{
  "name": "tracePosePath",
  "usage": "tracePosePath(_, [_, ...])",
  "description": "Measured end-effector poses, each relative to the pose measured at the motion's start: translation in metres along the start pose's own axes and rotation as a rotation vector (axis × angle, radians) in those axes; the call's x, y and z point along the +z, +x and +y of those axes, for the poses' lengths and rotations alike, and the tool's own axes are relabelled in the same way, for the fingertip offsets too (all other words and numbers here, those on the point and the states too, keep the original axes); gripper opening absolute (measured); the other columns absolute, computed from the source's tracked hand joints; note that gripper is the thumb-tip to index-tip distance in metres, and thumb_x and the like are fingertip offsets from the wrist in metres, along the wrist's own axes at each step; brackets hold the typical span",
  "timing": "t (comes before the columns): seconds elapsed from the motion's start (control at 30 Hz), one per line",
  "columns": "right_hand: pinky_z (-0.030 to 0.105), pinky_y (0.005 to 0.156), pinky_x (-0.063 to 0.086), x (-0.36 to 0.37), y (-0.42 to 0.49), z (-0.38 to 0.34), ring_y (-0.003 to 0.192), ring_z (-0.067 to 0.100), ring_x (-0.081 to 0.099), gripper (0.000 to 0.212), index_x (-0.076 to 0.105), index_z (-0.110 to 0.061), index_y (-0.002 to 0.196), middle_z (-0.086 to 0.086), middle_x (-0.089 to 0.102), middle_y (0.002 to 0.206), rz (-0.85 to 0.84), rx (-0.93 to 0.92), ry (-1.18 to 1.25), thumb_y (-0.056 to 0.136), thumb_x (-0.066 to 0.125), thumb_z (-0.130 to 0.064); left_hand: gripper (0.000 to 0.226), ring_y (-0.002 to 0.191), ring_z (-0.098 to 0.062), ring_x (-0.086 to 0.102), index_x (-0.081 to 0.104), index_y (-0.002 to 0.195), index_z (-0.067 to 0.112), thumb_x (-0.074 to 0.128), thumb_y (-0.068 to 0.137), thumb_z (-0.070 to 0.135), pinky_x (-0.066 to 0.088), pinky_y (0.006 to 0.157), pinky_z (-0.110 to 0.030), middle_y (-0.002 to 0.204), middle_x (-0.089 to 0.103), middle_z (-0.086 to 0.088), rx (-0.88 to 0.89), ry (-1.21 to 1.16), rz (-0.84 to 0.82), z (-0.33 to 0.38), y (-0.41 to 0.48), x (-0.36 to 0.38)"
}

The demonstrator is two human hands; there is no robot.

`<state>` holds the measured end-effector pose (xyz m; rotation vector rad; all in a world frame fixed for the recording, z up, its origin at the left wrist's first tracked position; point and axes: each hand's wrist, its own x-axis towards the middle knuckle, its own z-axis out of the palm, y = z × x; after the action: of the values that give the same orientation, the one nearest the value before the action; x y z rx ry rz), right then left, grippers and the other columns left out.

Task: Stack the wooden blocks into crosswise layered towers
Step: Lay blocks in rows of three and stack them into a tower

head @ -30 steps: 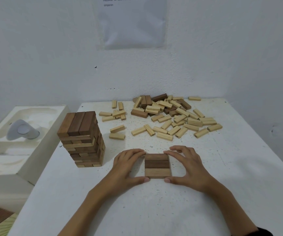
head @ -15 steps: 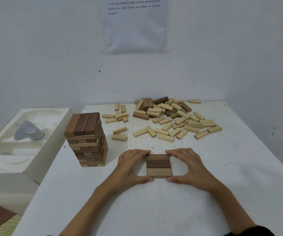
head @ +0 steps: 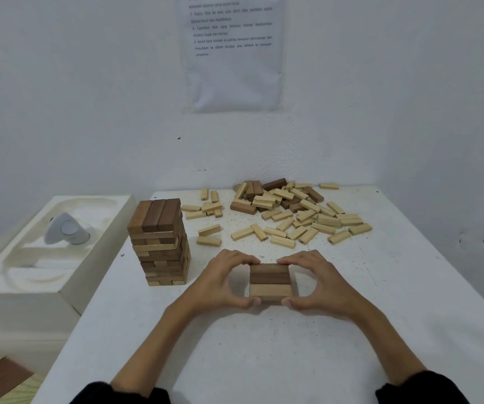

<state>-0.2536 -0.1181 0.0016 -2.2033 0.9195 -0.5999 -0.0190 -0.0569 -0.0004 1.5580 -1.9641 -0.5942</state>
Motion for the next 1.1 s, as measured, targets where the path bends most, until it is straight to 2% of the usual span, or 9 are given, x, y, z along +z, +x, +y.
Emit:
tracePosePath(0.3, [0.009, 0.09, 0.029, -0.037, 0.009, -0.044, 0.114, -0.007, 0.041, 0.067, 0.052, -0.048, 0.117, -0.029, 0.05, 0.117, 0.042, -0.128, -0.007, 0.054, 0.071, -0.06, 0.068, 0.113, 0.001, 0.043, 0.054, 0.121, 0.034, 0.067, 0.06, 0.062, 0.038, 0.094, -0.021, 0.117, 0.053, 0.02, 0.104, 0.033, 0.094, 0.04, -0.003, -0.047])
tracePosePath(0.4, [0.003, 0.087, 0.03, -0.049, 0.017, -0.064, 0.113, -0.009, 0.042, 0.066, 0.053, -0.049, 0.117, -0.032, 0.049, 0.118, 0.06, -0.182, -0.01, 0.054, 0.071, -0.061, 0.063, 0.112, 0.003, 0.043, 0.052, 0.117, 0.041, 0.066, 0.06, 0.063, 0.036, 0.091, -0.013, 0.117, 0.052, 0.024, 0.137, 0.056, 0.144, 0.052, -0.006, -0.068])
tracePosePath(0.5, [0.004, 0.088, 0.031, -0.055, 0.031, -0.085, 0.11, -0.01, 0.042, 0.065, 0.053, -0.051, 0.117, -0.03, 0.05, 0.115, 0.06, -0.223, 0.003, 0.055, 0.072, -0.06, 0.059, 0.108, -0.001, 0.046, 0.051, 0.114, 0.043, 0.066, 0.06, 0.063, 0.039, 0.088, -0.015, 0.113, 0.055, 0.022, 0.176, 0.113, 0.221, 0.061, -0.009, -0.094])
tracePosePath(0.6, [0.009, 0.088, 0.033, -0.055, 0.052, -0.107, 0.112, -0.006, 0.043, 0.066, 0.054, -0.043, 0.122, -0.021, 0.052, 0.12, 0.038, -0.256, -0.01, 0.062, 0.082, -0.047, 0.062, 0.105, -0.002, 0.048, 0.054, 0.113, 0.036, 0.064, 0.058, 0.061, 0.041, 0.087, -0.016, 0.108, 0.056, 0.023, 0.179, 0.159, 0.281, 0.064, -0.014, -0.124])
tracePosePath(0.67, [0.006, 0.085, 0.031, -0.05, 0.069, -0.121, 0.111, -0.004, 0.042, 0.062, 0.054, -0.039, 0.122, -0.022, 0.051, 0.117, 0.023, -0.272, -0.023, 0.067, 0.082, -0.036, 0.064, 0.107, -0.003, 0.048, 0.055, 0.114, 0.034, 0.063, 0.057, 0.062, 0.04, 0.089, -0.018, 0.109, 0.057, 0.02, 0.147, 0.169, 0.282, 0.06, -0.017, -0.144])
tracePosePath(0.8, [0.018, 0.09, 0.033, -0.03, 0.103, -0.143, 0.11, -0.002, 0.041, 0.059, 0.052, -0.04, 0.122, -0.027, 0.049, 0.113, 0.01, -0.319, -0.03, 0.069, 0.08, -0.037, 0.065, 0.11, -0.004, 0.048, 0.054, 0.115, 0.034, 0.065, 0.057, 0.062, 0.042, 0.091, -0.022, 0.114, 0.058, 0.016, 0.089, 0.186, 0.257, 0.038, -0.023, -0.178])
tracePosePath(0.9, [0.026, 0.095, 0.033, -0.015, 0.121, -0.15, 0.112, 0.003, 0.041, 0.059, 0.053, -0.036, 0.123, -0.022, 0.05, 0.113, -0.008, -0.314, -0.024, 0.07, 0.079, -0.036, 0.064, 0.11, -0.001, 0.048, 0.053, 0.114, 0.038, 0.067, 0.057, 0.062, 0.041, 0.091, -0.02, 0.114, 0.057, 0.02, 0.045, 0.188, 0.24, 0.02, -0.025, -0.195])
tracePosePath(1.0, [0.02, 0.089, 0.031, -0.002, 0.133, -0.155, 0.112, 0.005, 0.04, 0.06, 0.053, -0.031, 0.126, -0.017, 0.05, 0.115, -0.026, -0.306, -0.023, 0.071, 0.079, -0.034, 0.062, 0.11, 0.001, 0.048, 0.052, 0.111, 0.043, 0.068, 0.055, 0.062, 0.039, 0.089, -0.016, 0.114, 0.057, 0.021, 0.01, 0.17, 0.236, 0.006, -0.027, -0.201])
tracePosePath(1.1, [0.006, 0.08, 0.027, 0.007, 0.14, -0.154, 0.112, 0.003, 0.039, 0.061, 0.052, -0.032, 0.127, -0.018, 0.049, 0.116, -0.039, -0.282, -0.048, 0.072, 0.078, -0.035, 0.067, 0.112, -0.004, 0.05, 0.055, 0.115, 0.035, 0.067, 0.054, 0.061, 0.042, 0.092, -0.021, 0.116, 0.059, 0.014, -0.004, 0.151, 0.236, -0.007, -0.029, -0.201])
